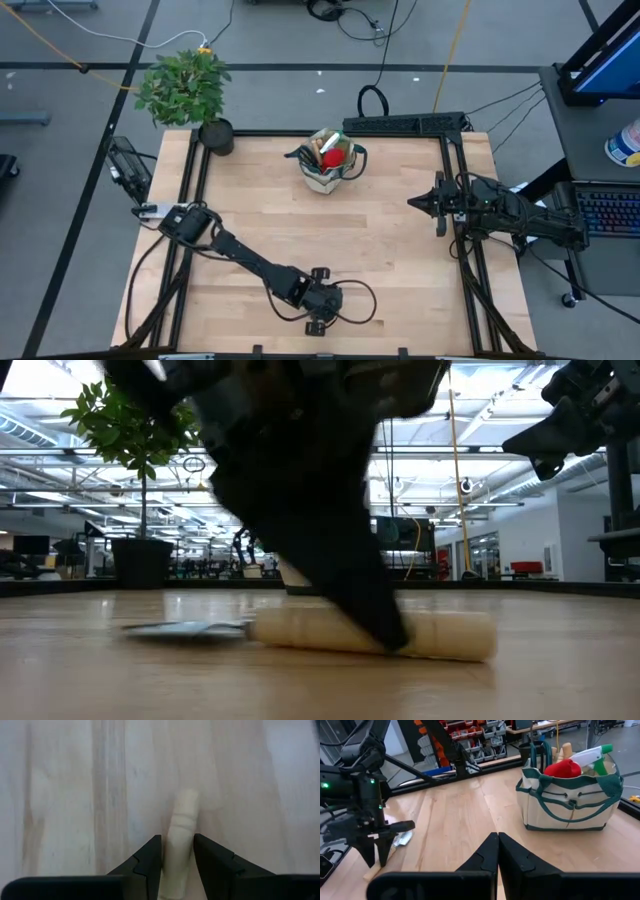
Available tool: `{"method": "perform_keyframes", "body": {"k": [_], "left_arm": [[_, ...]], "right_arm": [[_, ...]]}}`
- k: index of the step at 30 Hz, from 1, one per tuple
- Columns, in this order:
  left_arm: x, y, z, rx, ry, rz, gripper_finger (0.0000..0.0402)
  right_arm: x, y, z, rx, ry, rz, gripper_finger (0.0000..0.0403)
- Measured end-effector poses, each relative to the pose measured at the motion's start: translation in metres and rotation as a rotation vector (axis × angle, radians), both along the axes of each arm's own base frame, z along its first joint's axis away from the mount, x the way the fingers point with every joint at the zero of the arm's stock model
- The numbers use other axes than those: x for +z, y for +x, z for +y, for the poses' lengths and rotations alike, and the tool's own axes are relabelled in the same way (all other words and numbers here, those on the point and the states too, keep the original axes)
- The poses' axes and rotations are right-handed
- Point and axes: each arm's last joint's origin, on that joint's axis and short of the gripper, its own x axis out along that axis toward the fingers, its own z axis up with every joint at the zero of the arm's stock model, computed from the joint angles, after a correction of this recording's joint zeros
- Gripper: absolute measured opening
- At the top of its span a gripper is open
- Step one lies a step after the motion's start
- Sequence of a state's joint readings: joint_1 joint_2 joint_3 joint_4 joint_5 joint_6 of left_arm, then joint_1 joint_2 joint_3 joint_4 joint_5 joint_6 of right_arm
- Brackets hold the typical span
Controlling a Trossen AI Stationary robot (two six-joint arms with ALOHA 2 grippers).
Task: Pick & Place Garden tools in Gardening bag
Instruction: Put the hand trowel into the gardening tool bag
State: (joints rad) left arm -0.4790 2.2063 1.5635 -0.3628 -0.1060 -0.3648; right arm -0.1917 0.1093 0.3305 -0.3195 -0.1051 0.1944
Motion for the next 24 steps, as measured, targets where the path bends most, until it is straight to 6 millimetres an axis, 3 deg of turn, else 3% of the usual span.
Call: {"method": "perform_keyframes", "body": {"k": [19, 24], "left_arm": [[-0.0072, 0.0018, 0.0004, 0.063, -0.011, 0.008, 0.0115], [-0.0071, 0.0034, 0.0015, 0.098, -0.035, 0.001, 0.0068]], "right_arm": [[0.0, 0.0, 0.0, -0.001, 0.003, 0.0, 0.0], [0.0, 0.0, 0.0, -0.001, 0.003, 0.0, 0.0]]}}
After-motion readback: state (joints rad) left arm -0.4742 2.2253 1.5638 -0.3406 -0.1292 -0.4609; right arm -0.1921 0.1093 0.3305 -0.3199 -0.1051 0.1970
